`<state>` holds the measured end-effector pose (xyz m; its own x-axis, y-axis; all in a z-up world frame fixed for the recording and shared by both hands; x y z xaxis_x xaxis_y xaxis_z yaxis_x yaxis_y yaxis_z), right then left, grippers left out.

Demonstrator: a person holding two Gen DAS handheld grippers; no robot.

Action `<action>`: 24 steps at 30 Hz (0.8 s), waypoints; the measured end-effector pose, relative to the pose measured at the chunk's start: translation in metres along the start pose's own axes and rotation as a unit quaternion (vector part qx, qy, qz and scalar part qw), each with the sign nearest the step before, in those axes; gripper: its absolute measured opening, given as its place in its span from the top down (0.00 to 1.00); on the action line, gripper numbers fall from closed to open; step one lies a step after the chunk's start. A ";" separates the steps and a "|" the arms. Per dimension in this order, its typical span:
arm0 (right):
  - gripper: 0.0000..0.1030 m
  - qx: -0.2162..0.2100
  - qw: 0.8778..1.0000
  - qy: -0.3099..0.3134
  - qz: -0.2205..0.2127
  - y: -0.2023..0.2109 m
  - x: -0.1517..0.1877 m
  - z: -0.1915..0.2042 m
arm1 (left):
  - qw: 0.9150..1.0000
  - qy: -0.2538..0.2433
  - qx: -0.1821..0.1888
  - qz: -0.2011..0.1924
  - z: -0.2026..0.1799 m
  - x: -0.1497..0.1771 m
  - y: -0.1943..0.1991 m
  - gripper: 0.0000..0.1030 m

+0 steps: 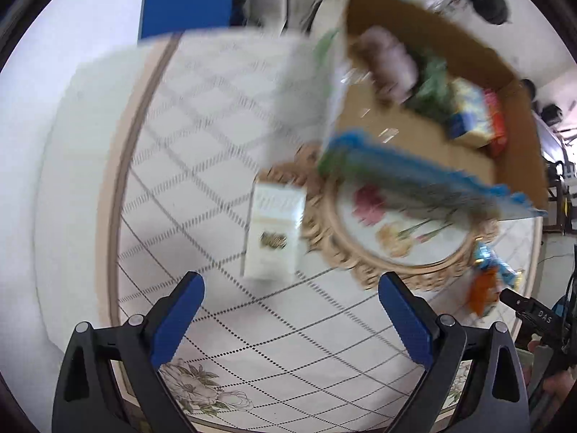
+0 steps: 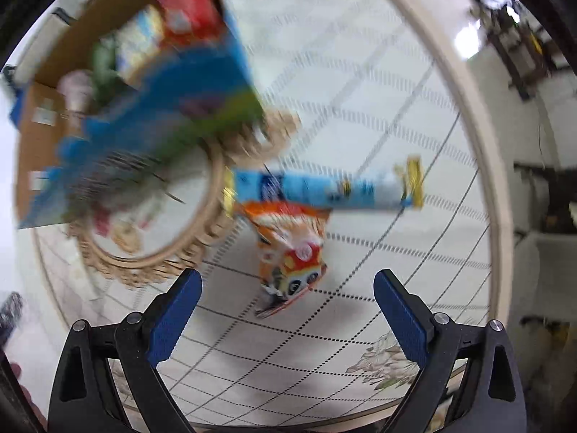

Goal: Organize soft objects
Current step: 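Grasp the white card box with the left tool while the right tool grasps the orange chip bag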

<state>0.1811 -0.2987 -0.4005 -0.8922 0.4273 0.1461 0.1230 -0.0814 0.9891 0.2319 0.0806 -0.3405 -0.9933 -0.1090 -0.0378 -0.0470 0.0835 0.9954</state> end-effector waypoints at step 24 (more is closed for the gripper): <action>0.51 0.002 0.999 0.028 0.046 -0.046 0.016 0.044 | 0.997 -0.014 -0.023 0.067 0.012 -0.008 -0.112 0.46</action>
<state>0.1799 -0.2482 -0.4431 -0.9001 0.3669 0.2351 0.2072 -0.1142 0.9716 0.2434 0.0843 -0.4531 -0.9929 -0.0728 0.0941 0.0905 0.0507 0.9946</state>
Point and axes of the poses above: each gripper's, at about its wrist camera, not at the fingertips, and y roughly against the way its jaws point, z to its left, x to its underside, the point moved 5 cm from there along -y, roughly the way its jaws point, and after that the axes turned 3 degrees about x, right-handed, at the moved point
